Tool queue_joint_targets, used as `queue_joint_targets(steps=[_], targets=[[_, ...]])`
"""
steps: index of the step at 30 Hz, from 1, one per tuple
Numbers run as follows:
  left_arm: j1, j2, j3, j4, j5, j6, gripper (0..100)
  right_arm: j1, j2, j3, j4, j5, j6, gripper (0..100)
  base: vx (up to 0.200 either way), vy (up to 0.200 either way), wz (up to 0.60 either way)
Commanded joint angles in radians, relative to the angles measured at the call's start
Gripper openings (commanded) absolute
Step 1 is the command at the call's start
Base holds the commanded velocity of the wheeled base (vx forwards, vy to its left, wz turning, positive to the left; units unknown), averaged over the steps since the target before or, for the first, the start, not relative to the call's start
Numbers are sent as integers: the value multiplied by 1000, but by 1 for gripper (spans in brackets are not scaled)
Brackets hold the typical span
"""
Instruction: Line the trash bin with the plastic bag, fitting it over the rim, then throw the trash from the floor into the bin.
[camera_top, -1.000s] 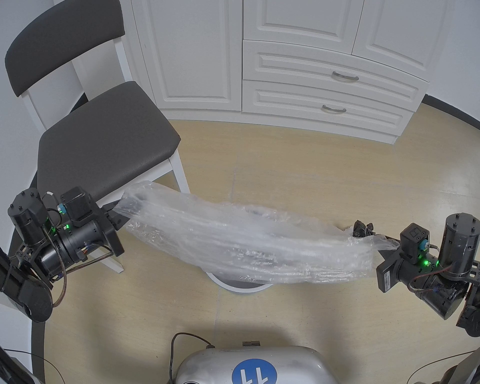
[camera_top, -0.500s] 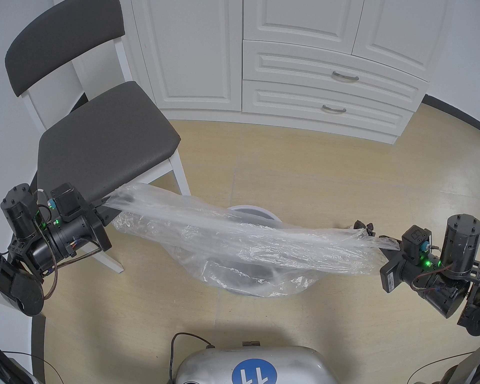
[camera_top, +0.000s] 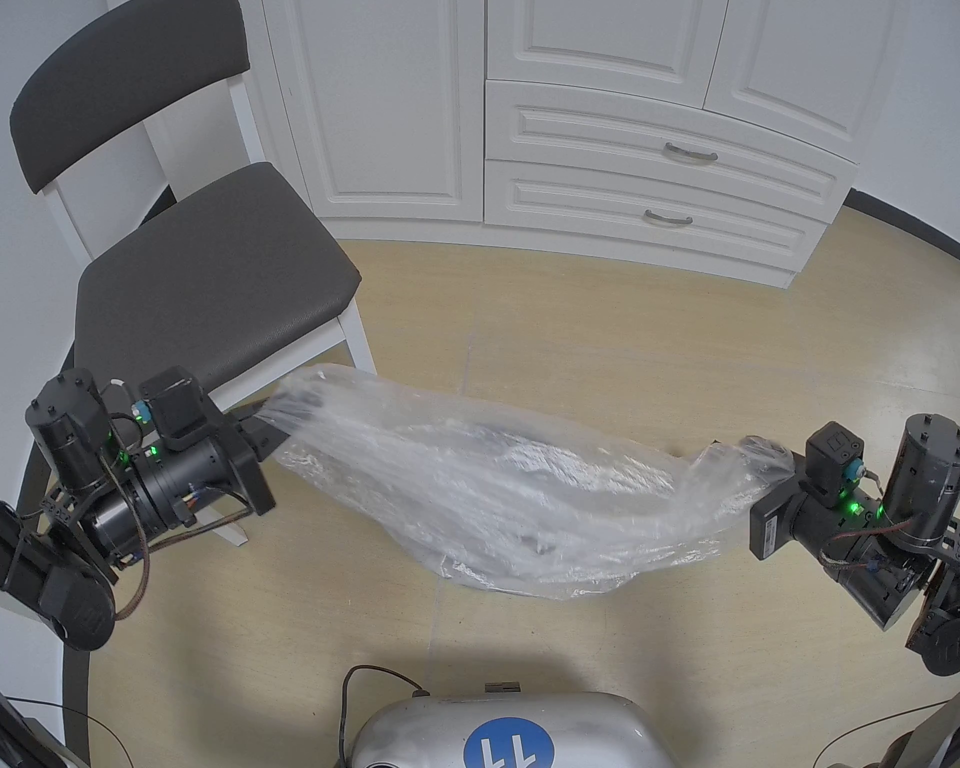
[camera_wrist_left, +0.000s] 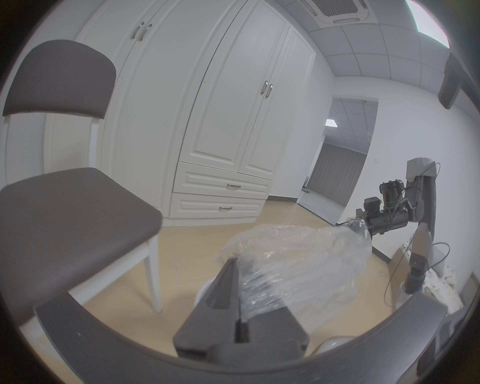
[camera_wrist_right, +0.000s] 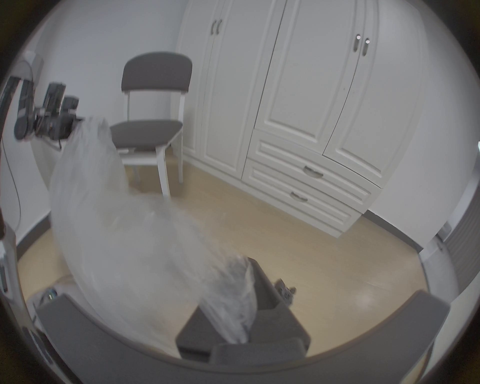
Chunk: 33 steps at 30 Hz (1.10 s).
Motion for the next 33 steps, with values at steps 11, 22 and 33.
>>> queue_joint_targets(steps=[11, 22, 33], targets=[[-462, 48, -6, -111, 426, -105, 0, 271, 272, -55, -341, 23, 203, 0, 0, 0, 0], [-496, 260, -102, -192, 544, -174, 0, 317, 401, -159, -372, 26, 361, 0, 0, 0, 0], [-393, 344, -173, -192, 547, -174, 0, 259, 588, -270, -501, 60, 441, 0, 0, 0, 0]])
